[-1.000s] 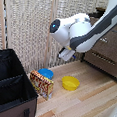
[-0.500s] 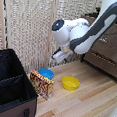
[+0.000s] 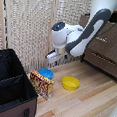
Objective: Kindly move your gripper toward the top drawer's handle. With caution, hold the handle robustly using your gripper and pull open the top drawer. Let the handle go. Relocate your gripper to the bowl placed in the background. Gently hold the bowl using your gripper. Bring the gripper and the bowl to the ajar drawer. Softly release the bowl into it.
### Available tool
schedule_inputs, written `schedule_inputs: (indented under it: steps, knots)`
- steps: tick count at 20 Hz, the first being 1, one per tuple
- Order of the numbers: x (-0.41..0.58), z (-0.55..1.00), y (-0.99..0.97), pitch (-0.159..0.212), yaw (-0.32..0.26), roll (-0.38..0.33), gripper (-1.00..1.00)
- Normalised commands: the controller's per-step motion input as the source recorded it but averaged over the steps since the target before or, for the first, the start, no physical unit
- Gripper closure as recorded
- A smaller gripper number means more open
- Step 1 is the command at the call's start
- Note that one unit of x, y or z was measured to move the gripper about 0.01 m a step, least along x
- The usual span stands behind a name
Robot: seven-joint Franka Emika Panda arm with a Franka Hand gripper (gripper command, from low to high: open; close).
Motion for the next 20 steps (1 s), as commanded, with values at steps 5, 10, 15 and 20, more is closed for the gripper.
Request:
schedule_inputs:
  steps: [5,10,15,20]
  knots:
    - [0.727,0.03,0.35,0.082,-0.048,0.307,-1.0]
    - [0.477,0.23,0.33,0.238,-0.05,0.199,-1.0]
    - [0.248,0.46,0.17,0.239,-0.097,0.039,-1.0]
    - [0.115,0.51,0.1,0.08,-0.241,-0.013,-1.0]
